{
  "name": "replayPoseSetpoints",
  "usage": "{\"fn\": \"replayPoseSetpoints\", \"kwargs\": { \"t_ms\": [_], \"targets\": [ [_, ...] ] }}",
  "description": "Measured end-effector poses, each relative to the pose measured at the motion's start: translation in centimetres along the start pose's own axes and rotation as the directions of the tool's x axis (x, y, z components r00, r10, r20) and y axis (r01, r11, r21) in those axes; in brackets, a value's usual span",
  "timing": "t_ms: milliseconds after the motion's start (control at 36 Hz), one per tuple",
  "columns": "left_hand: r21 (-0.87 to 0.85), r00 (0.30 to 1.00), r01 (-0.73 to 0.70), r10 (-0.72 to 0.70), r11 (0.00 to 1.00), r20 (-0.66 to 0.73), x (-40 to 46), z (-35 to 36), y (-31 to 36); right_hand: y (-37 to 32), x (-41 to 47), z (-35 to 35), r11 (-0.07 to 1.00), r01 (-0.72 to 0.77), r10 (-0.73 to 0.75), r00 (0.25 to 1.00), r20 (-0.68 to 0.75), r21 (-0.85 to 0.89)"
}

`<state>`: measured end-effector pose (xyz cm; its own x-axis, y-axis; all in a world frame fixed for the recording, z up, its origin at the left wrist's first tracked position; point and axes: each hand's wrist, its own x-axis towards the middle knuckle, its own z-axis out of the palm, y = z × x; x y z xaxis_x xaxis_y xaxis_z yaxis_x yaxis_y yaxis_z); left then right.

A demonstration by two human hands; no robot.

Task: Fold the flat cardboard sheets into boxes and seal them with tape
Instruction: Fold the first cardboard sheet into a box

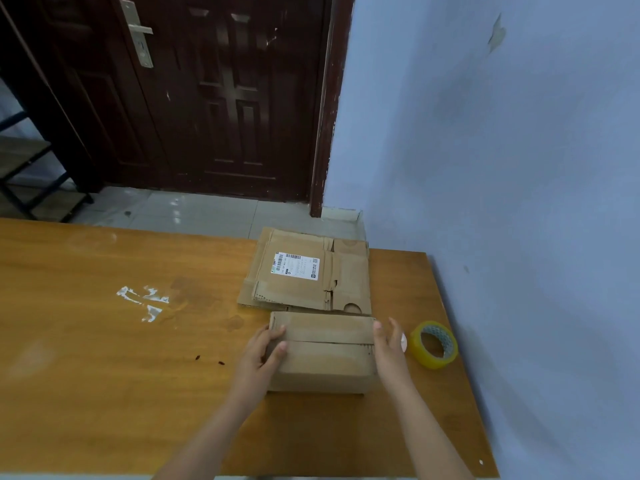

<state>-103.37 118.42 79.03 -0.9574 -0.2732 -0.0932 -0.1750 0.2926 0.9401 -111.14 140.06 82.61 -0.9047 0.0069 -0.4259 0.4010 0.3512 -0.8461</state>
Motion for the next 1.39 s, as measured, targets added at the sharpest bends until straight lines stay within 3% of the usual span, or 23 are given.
{"fn": "replayPoseSetpoints", "kwargs": {
  "t_ms": [83, 250, 500, 611, 694, 833, 1056, 1194, 1389],
  "targets": [
    [-0.027, 1.0, 0.014, -0.014, 1.0, 0.004, -0.2, 0.3, 0.7, -0.6, 0.5, 0.0, 0.978, -0.208, 0.206, 0.977, 0.063, 0.022],
    [-0.188, 0.991, 0.104, -0.117, 0.977, -0.062, -0.5, 0.6, 2.1, -0.1, -0.7, -0.2, 0.97, -0.239, 0.236, 0.969, 0.073, 0.038],
    [-0.295, 0.992, -0.087, 0.055, 0.951, -0.116, 1.0, -1.4, 6.6, -0.8, -2.6, -2.8, 0.965, 0.108, -0.11, 0.994, -0.004, 0.241],
    [-0.402, 0.992, -0.089, 0.045, 0.911, -0.118, 1.4, -1.6, 7.7, -2.2, -3.2, -4.0, 0.906, 0.281, -0.286, 0.958, -0.032, 0.316],
    [-0.437, 0.991, -0.077, 0.022, 0.896, -0.13, 1.6, -1.4, 8.0, -2.4, -3.2, -4.2, 0.89, 0.321, -0.338, 0.941, -0.003, 0.325],
    [-0.397, 0.993, -0.025, -0.021, 0.917, -0.113, 1.6, -1.7, 7.1, -1.1, -2.8, -3.7, 0.875, 0.32, -0.358, 0.933, 0.041, 0.364],
    [-0.19, 0.992, 0.069, -0.088, 0.979, -0.091, 0.7, -0.9, 2.5, 1.1, -2.2, -2.0, 0.909, 0.295, -0.302, 0.953, -0.021, 0.293],
    [-0.068, 0.991, 0.03, -0.038, 0.997, -0.125, 0.0, 0.1, 0.8, 2.1, -2.0, -0.6, 0.912, 0.283, -0.268, 0.959, -0.092, 0.297],
    [-0.119, 0.988, 0.091, -0.105, 0.989, -0.117, -0.4, 0.9, -0.7, 3.4, -1.3, 0.9, 0.862, 0.16, -0.125, 0.987, -0.103, 0.48]
  ]
}}
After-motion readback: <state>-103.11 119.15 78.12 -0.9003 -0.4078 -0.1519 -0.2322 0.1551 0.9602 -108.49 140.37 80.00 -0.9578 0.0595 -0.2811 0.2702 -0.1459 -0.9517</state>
